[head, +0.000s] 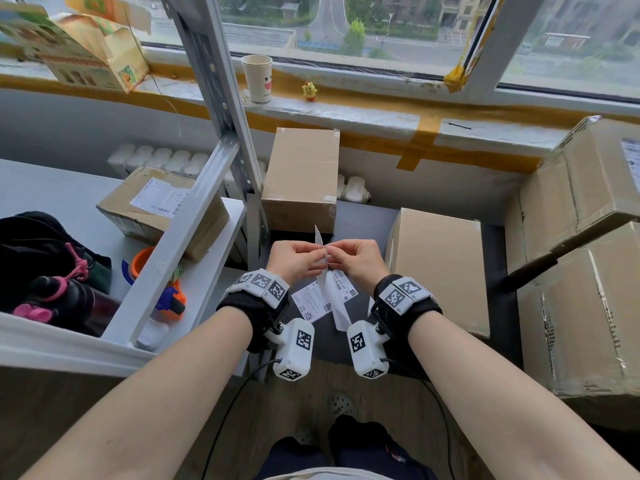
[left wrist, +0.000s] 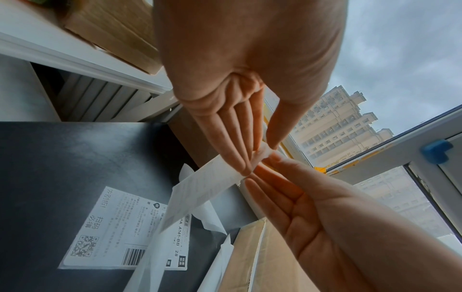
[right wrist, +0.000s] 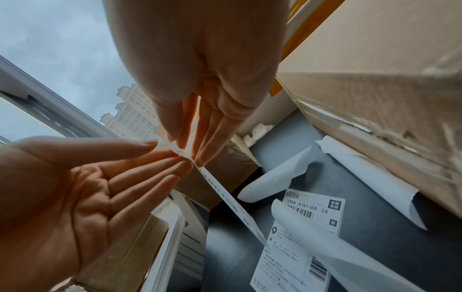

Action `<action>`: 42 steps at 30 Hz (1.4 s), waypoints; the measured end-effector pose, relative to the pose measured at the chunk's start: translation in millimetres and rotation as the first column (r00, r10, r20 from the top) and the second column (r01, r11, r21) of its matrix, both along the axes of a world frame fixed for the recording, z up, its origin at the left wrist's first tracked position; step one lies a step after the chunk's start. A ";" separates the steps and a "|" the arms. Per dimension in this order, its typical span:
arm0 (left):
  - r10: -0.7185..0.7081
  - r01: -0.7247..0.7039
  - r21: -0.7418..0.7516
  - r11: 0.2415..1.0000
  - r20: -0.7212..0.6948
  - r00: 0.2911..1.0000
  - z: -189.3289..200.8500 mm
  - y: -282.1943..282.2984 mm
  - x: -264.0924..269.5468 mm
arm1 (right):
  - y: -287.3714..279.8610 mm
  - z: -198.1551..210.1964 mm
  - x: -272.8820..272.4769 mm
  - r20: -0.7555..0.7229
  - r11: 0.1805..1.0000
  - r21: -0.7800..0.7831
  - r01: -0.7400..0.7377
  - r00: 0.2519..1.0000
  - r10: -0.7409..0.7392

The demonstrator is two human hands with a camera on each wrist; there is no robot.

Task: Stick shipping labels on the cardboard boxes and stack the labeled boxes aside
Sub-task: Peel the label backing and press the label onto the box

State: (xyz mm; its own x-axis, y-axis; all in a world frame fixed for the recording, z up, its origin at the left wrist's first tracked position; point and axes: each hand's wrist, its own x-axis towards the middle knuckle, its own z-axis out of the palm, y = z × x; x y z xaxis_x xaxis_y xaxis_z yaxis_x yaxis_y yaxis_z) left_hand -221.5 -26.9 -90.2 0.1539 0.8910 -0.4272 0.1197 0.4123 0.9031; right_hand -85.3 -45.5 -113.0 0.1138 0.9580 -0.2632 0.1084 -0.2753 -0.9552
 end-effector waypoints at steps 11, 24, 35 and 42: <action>0.007 -0.007 0.022 1.000 -0.026 1.000 -4.8 3.2 3.6 | 4.4 0.5 -4.8 0.221 0.997 0.047 0.064 0.973 -0.073; 0.019 0.003 0.134 0.991 -0.159 0.987 -9.7 9.8 2.1 | 5.3 11.6 -6.3 -0.109 0.997 -0.050 0.067 0.991 -0.072; 0.091 -0.074 0.138 0.988 -0.123 0.988 -7.0 13.2 -0.6 | 4.3 10.5 0.2 -0.104 0.996 -0.011 0.088 0.991 -0.089; 0.245 -0.217 0.171 0.961 -0.166 0.955 -11.2 16.9 -16.4 | 1.3 1.8 19.8 -0.077 0.982 -0.052 0.181 0.980 -0.185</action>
State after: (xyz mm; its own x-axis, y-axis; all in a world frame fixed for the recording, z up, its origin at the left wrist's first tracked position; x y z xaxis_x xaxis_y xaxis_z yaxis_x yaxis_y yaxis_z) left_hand -237.9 -10.0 -101.4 -0.1322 0.9484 -0.2881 0.2072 0.3107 0.9277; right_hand -65.4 -44.2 -111.2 0.2626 0.9102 -0.3203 -0.0255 -0.3253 -0.9453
